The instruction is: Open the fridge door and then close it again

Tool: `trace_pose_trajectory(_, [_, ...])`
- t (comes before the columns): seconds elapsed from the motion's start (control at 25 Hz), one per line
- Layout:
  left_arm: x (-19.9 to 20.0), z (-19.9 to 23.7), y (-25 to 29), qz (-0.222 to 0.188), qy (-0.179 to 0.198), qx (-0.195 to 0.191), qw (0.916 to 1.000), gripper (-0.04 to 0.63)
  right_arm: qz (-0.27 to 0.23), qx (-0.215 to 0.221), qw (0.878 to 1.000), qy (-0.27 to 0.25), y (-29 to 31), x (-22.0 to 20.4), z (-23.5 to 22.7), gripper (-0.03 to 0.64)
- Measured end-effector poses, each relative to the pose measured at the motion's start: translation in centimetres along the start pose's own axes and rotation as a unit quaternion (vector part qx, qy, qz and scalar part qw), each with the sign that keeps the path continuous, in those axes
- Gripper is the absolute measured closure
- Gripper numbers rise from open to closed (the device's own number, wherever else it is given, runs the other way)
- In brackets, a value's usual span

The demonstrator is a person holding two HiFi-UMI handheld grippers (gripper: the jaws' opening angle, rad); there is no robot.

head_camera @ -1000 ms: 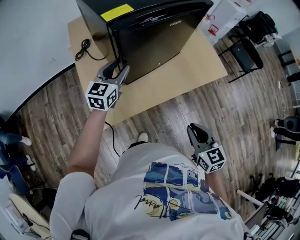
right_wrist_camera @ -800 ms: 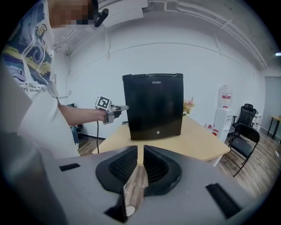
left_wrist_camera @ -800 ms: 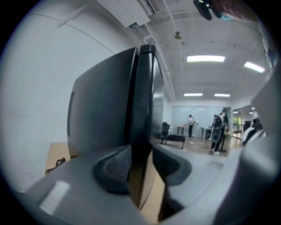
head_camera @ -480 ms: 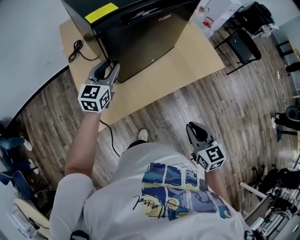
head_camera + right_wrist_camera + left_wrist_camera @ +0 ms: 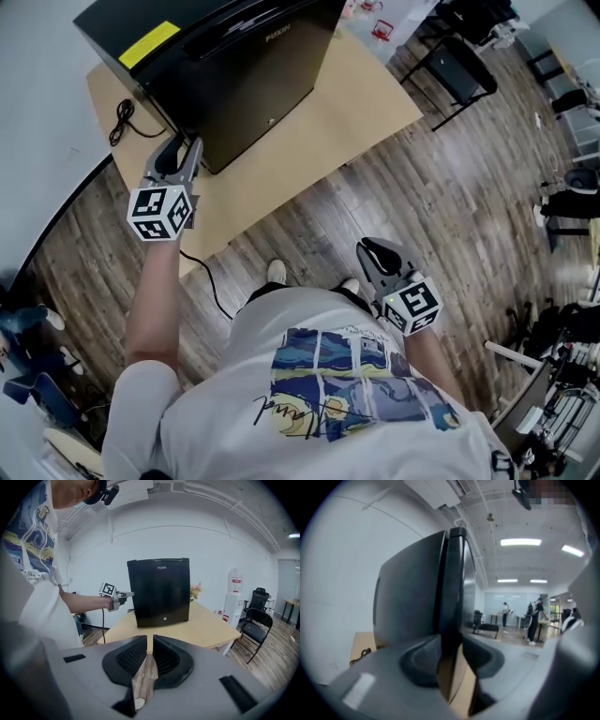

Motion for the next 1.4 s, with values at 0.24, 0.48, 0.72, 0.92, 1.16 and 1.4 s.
trace_pose_trajectory(0.24, [-0.1, -0.2, -0.2, 0.001, -0.005, 0.015, 0.9999, 0.445, -0.005, -0.002, 1.0, -0.008, -1.3, 0.1, -1.8, 0.577])
trace_pose_trajectory(0.48, [-0.2, -0.4, -0.5, 0.004, -0.007, 0.029, 0.9995, 0.445, -0.011, -0.001, 1.0, -0.012, -2.2, -0.1, -3.3, 0.577])
trace_pose_trajectory(0.72, [0.0, -1.0, -0.3, 0.01, -0.005, 0.039, 0.9992, 0.445, -0.012, -0.004, 1.0, -0.002, -3.6, -1.2, -5.1, 0.577])
trace_pose_trajectory(0.92, [0.2, -1.1, -0.4, 0.015, -0.009, 0.058, 0.9982, 0.443, -0.013, -0.003, 1.0, -0.002, -4.8, -1.6, -6.7, 0.577])
trace_pose_trajectory(1.16, [-0.1, -4.1, -1.4, 0.013, 0.013, 0.053, 0.9984, 0.448, -0.013, 0.01, 1.0, -0.003, -6.3, -2.5, -8.2, 0.577])
trace_pose_trajectory(1.4, [-0.4, -7.2, -1.9, 0.017, 0.007, 0.078, 0.9968, 0.449, -0.016, 0.034, 0.999, -0.012, -6.8, -3.0, -9.2, 0.577])
Point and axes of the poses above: the fingertips, and each gripper's own axes: y forward along the fingers, z to its left, x out of its top, the point moved 8 cm from there along -y, backward along the fingers, and after that the axes turned 5 degrees about z, right-handed, at the moved point
